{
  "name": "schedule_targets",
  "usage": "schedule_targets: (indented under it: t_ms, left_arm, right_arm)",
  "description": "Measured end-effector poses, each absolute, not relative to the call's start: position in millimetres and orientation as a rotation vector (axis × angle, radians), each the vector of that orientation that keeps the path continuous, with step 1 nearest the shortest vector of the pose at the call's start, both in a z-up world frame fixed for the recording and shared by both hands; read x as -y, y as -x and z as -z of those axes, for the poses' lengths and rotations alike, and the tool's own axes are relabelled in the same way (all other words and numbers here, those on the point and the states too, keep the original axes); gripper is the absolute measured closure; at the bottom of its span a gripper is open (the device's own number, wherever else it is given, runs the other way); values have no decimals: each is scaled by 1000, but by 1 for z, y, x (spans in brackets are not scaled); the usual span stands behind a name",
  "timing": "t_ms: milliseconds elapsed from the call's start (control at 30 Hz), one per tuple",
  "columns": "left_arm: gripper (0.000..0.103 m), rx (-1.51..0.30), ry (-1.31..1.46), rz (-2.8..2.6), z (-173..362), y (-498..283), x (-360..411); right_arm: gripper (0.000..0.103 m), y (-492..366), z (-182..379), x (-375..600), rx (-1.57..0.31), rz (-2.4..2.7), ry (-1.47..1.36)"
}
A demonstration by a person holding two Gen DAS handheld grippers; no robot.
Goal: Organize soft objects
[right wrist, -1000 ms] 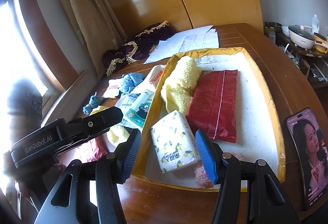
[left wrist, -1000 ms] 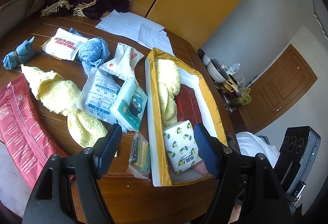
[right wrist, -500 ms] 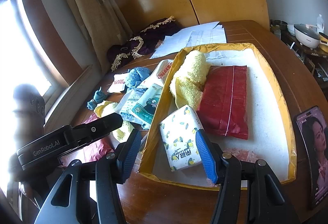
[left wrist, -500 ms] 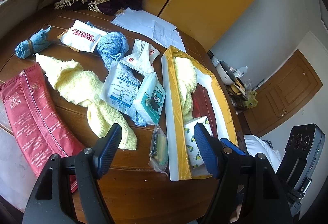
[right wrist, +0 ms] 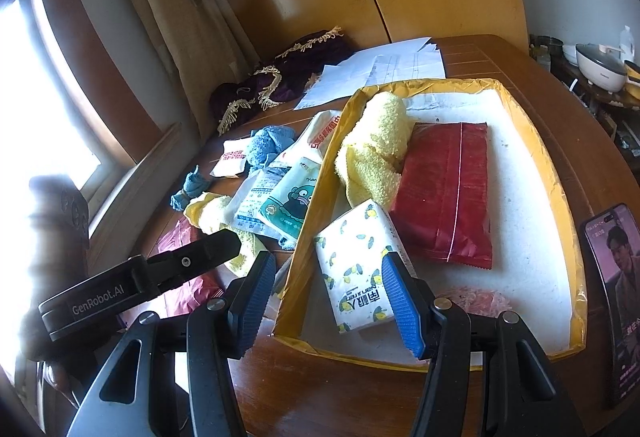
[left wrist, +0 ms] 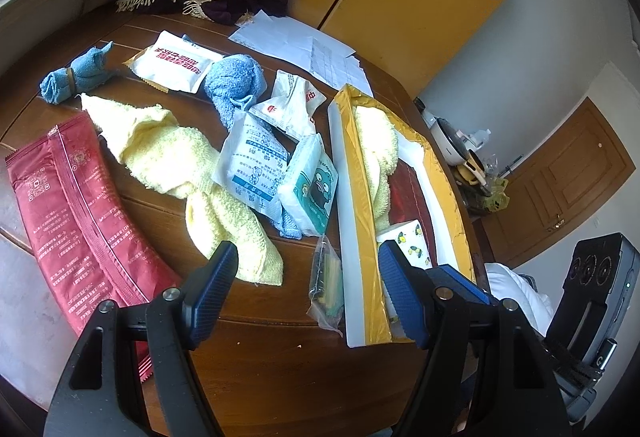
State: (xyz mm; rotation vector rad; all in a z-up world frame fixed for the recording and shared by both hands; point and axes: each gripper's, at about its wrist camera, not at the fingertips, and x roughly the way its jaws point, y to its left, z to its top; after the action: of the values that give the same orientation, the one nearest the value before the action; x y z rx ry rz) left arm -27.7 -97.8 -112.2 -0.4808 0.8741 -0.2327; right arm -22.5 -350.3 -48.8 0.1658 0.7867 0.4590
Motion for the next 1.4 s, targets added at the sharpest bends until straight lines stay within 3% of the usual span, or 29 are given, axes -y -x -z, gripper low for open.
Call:
schedule_targets:
  t_ms: [1400]
  left_arm:
    - [31,-880,483,218,116,31,93]
  right_arm:
    - [45,22,51,348,-788,-458,-167]
